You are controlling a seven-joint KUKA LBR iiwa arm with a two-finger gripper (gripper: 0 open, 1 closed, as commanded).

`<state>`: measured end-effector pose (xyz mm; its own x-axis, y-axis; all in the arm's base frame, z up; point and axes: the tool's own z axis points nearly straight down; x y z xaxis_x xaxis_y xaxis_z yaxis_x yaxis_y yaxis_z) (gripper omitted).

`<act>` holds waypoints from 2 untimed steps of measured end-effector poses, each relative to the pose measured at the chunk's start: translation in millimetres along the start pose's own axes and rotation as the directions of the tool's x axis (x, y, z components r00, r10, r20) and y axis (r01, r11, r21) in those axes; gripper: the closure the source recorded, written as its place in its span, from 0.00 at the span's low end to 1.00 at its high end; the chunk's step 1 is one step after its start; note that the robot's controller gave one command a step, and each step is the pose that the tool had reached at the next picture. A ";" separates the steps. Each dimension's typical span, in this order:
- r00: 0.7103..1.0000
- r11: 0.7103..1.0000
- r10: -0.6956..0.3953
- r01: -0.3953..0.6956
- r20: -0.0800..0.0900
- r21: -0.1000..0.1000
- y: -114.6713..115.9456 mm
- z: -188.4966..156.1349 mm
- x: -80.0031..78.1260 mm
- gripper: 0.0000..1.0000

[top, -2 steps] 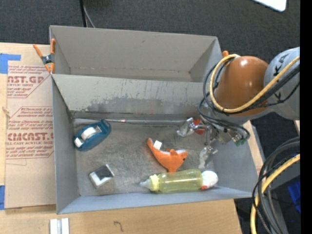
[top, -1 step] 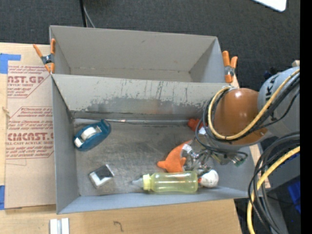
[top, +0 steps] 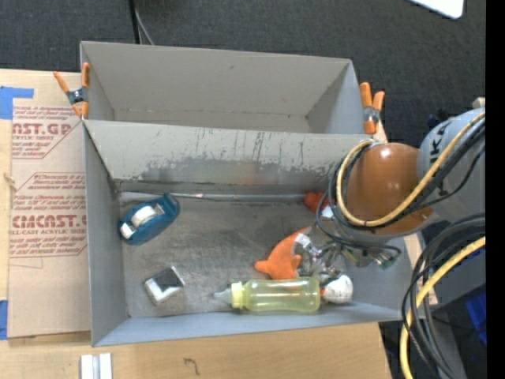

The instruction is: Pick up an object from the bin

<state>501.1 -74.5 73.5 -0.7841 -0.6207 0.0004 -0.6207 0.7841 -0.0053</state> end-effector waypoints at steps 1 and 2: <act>0.999 0.999 -0.039 0.039 -0.003 -0.012 -0.6 -35.8 -3.7 1.00; 1.000 1.000 -0.012 0.012 0.003 -0.005 -10.9 -107.3 -3.6 0.00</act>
Offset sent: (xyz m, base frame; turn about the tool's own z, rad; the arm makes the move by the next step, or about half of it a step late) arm 0.0088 -0.0068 0.1078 -0.0126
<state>510.3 -80.3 180.8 -0.7767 -0.6299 -0.0021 -0.6299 0.7767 -0.0004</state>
